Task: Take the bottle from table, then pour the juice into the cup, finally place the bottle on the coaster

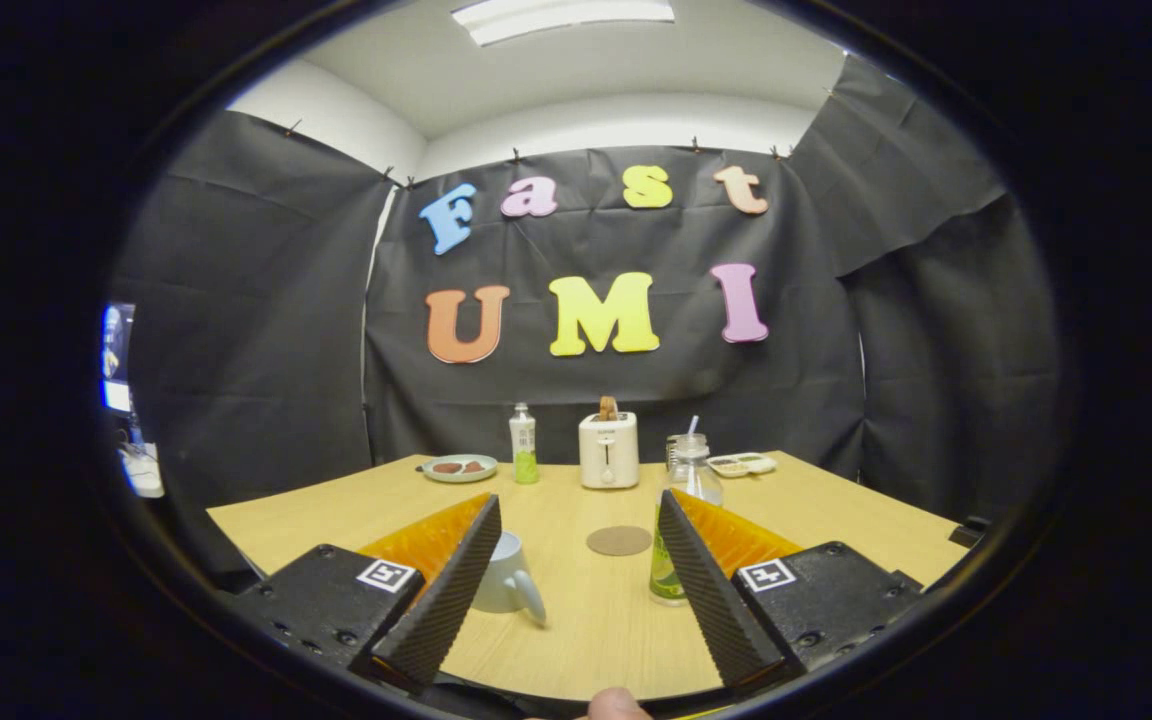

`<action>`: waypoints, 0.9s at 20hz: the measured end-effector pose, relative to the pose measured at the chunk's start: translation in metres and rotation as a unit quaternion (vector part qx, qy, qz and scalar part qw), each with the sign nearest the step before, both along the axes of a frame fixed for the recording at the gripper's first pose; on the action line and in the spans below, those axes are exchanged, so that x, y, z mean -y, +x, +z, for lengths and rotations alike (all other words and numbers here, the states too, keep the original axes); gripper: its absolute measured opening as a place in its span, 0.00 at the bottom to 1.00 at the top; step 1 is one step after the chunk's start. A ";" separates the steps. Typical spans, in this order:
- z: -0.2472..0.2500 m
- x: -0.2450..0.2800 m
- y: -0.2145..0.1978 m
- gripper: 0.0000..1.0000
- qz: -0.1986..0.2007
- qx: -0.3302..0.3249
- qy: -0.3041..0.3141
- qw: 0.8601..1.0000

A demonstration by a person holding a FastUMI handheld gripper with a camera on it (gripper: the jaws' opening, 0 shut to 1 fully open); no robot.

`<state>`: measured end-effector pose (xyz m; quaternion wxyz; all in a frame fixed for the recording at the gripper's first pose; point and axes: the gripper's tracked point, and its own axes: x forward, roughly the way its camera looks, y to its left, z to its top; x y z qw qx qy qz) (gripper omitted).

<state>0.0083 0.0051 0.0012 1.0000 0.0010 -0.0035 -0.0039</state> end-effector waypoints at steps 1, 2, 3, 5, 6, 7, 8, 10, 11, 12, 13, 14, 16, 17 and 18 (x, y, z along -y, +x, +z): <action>-0.002 0.003 0.000 1.00 -0.002 0.002 -0.006 1.000; -0.001 0.003 -0.001 1.00 0.000 0.006 -0.010 1.000; 0.001 0.004 -0.001 1.00 0.003 0.010 -0.011 1.000; 0.000 0.011 0.001 1.00 0.005 0.012 -0.008 1.000; 0.000 0.016 0.001 1.00 0.004 0.010 -0.005 1.000; -0.001 0.023 0.001 1.00 0.002 0.004 -0.005 1.000; -0.003 0.032 0.002 1.00 -0.002 -0.001 -0.006 1.000; -0.004 0.056 0.005 1.00 -0.015 -0.009 -0.001 1.000; -0.005 0.067 0.008 1.00 -0.019 -0.015 0.003 1.000; -0.006 0.074 0.010 1.00 -0.022 -0.019 0.007 1.000; -0.007 0.081 0.015 1.00 -0.022 -0.023 0.011 0.999; -0.007 0.086 0.020 1.00 -0.020 -0.027 0.014 0.999; -0.011 0.093 0.031 1.00 -0.016 -0.033 0.017 0.999; -0.014 0.093 0.038 1.00 -0.011 -0.036 0.016 0.999; -0.018 0.092 0.044 1.00 -0.005 -0.040 0.013 0.999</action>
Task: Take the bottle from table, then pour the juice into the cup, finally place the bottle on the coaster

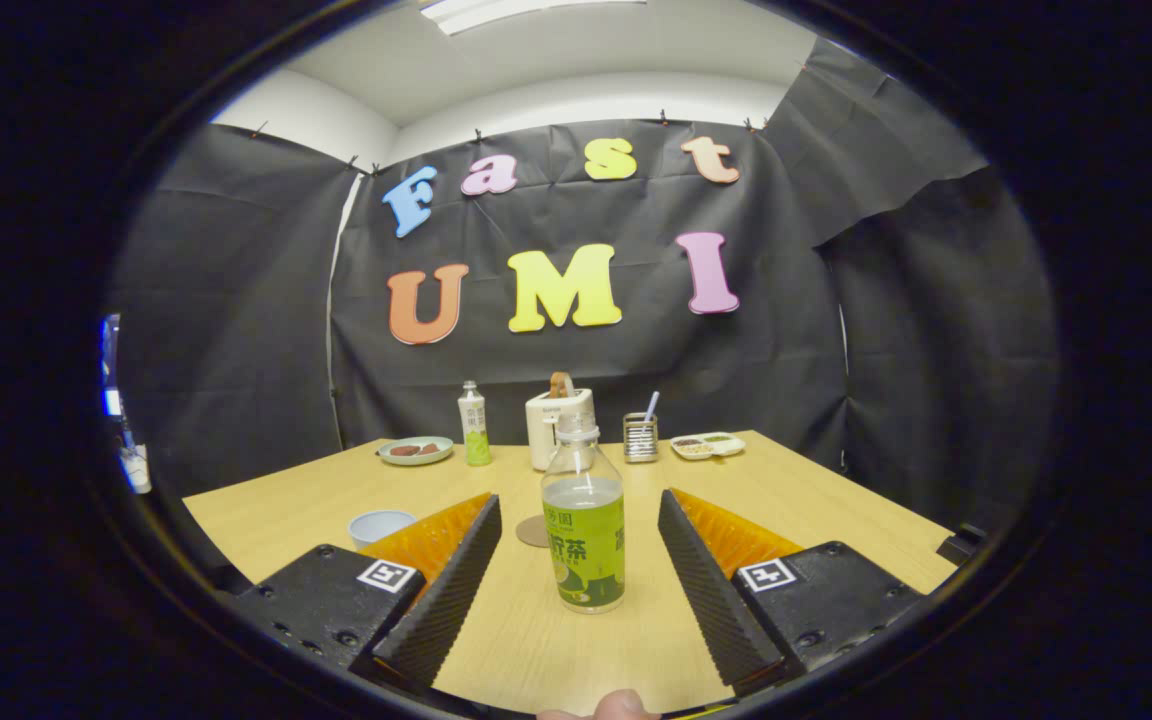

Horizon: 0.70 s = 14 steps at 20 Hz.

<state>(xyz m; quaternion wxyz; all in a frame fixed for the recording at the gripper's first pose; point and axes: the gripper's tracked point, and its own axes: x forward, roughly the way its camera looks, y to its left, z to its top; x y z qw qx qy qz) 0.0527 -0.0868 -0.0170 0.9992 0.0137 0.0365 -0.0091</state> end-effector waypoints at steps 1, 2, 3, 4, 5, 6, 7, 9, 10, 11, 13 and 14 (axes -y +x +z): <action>-0.006 0.000 0.007 1.00 0.003 -0.008 -0.006 1.000; -0.013 0.001 0.015 1.00 0.005 -0.018 -0.013 1.000; -0.020 0.002 0.022 1.00 0.006 -0.029 -0.019 0.999; -0.025 0.004 0.029 1.00 0.004 -0.039 -0.023 0.999; -0.030 0.005 0.034 1.00 0.002 -0.048 -0.026 0.998; -0.035 0.007 0.040 1.00 0.000 -0.057 -0.027 0.998; -0.039 0.008 0.045 1.00 -0.002 -0.065 -0.028 0.997; -0.044 0.011 0.053 1.00 -0.007 -0.081 -0.028 0.996; -0.045 0.012 0.058 1.00 -0.008 -0.087 -0.027 0.996; -0.047 0.012 0.061 1.00 -0.007 -0.096 -0.026 0.995; -0.049 0.013 0.069 1.00 -0.005 -0.111 -0.021 0.994; -0.051 0.015 0.072 1.00 -0.005 -0.118 -0.016 0.993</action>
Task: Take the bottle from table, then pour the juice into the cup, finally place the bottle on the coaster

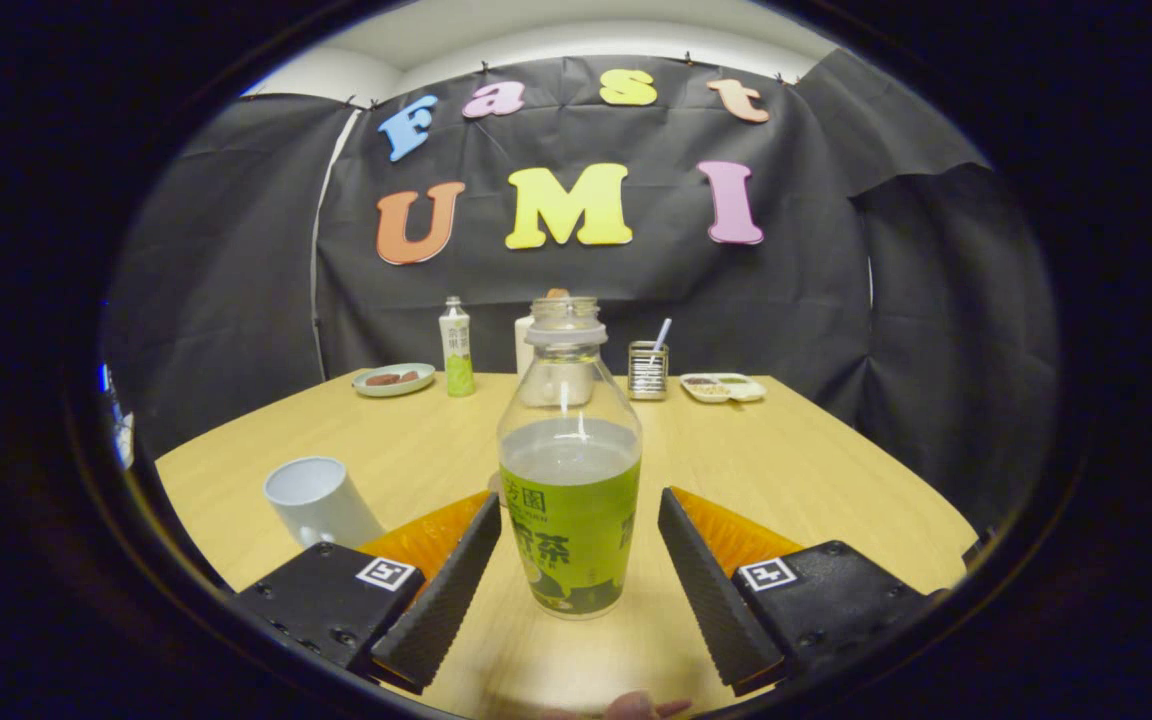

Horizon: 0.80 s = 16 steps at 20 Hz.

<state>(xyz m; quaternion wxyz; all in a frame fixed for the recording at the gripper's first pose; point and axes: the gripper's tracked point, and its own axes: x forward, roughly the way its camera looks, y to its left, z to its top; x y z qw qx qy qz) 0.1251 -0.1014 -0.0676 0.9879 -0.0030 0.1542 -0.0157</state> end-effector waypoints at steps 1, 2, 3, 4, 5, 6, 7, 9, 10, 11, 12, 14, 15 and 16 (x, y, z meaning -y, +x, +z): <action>-0.001 0.001 0.003 1.00 0.000 -0.007 0.006 1.000; -0.002 0.000 0.005 1.00 0.000 -0.012 0.011 1.000; -0.002 -0.001 0.007 1.00 0.001 -0.016 0.015 1.000; -0.002 -0.002 0.009 0.98 0.003 -0.017 0.016 1.000; -0.002 -0.003 0.009 0.96 0.005 -0.018 0.015 1.000; -0.003 -0.006 0.009 0.92 0.009 -0.020 0.013 1.000; -0.003 -0.006 0.010 0.89 0.009 -0.020 0.010 1.000; -0.003 -0.006 0.010 0.82 0.008 -0.021 0.003 1.000; -0.001 -0.004 0.009 0.81 0.006 -0.018 -0.002 1.000; 0.001 -0.006 0.008 0.80 0.006 -0.015 -0.006 1.000; 0.001 -0.007 0.007 0.79 0.007 -0.015 -0.011 1.000; 0.009 -0.006 0.006 0.77 0.007 -0.007 -0.019 1.000; 0.015 -0.005 0.005 0.77 0.007 -0.001 -0.028 1.000; 0.022 -0.004 0.005 0.76 0.006 0.008 -0.040 0.999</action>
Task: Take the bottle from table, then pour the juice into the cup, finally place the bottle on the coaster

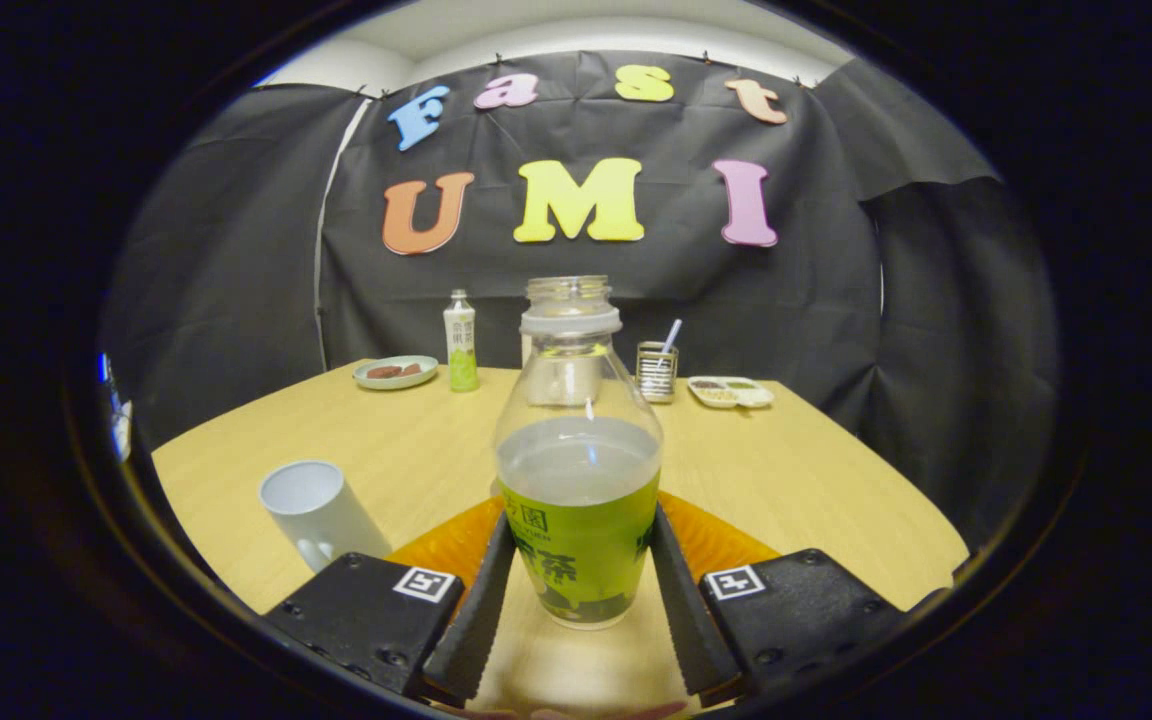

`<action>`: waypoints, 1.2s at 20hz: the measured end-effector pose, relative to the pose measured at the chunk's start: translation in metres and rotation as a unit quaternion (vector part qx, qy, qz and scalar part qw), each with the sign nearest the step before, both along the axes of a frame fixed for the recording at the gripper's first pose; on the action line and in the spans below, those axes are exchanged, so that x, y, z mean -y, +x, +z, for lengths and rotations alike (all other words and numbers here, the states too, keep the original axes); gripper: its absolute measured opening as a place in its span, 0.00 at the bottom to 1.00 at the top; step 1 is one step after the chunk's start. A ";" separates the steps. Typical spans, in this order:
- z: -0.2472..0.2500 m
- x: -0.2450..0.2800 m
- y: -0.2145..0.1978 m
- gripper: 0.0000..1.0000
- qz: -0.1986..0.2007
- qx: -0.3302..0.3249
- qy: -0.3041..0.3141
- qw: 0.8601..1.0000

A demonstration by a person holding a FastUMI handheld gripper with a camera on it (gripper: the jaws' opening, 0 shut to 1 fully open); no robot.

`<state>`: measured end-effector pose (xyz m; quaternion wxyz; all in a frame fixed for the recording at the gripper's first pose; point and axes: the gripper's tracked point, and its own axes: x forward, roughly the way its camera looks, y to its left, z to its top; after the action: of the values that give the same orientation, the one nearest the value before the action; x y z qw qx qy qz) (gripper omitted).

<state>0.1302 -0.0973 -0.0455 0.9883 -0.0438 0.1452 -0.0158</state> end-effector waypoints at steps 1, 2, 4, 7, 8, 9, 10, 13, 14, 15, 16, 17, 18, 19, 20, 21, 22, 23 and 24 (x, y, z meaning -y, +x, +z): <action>0.005 0.000 -0.001 0.76 0.003 0.005 -0.013 1.000; 0.007 -0.001 0.000 0.76 0.006 0.006 -0.030 1.000; 0.016 0.000 0.002 0.76 0.010 0.010 -0.068 0.998; 0.030 -0.001 0.009 0.76 0.012 0.025 -0.132 0.991; 0.032 -0.001 0.012 0.76 0.011 0.028 -0.162 0.986; 0.035 0.000 0.014 0.76 0.007 0.031 -0.192 0.981; 0.036 0.000 0.016 0.76 0.006 0.035 -0.224 0.974; 0.039 0.001 0.018 0.76 -0.004 0.045 -0.307 0.951; 0.040 0.000 0.020 0.77 -0.008 0.046 -0.332 0.942; 0.041 0.000 0.022 0.76 -0.012 0.045 -0.362 0.931; 0.041 0.000 0.022 0.76 -0.014 0.046 -0.385 0.922; 0.042 -0.002 0.023 0.76 -0.014 0.047 -0.413 0.910; 0.043 -0.004 0.024 0.76 -0.014 0.049 -0.437 0.898; 0.044 -0.006 0.025 0.76 -0.016 0.054 -0.460 0.886; 0.048 -0.007 0.025 0.76 -0.021 0.058 -0.485 0.872; 0.050 -0.010 0.025 0.76 -0.023 0.063 -0.507 0.859; 0.053 -0.015 0.026 0.76 -0.021 0.067 -0.530 0.845; 0.053 -0.017 0.028 0.76 -0.019 0.064 -0.554 0.830; 0.053 -0.019 0.030 0.76 -0.019 0.065 -0.571 0.818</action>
<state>0.1601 -0.0779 0.0072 0.7924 -0.5968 0.0465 -0.1172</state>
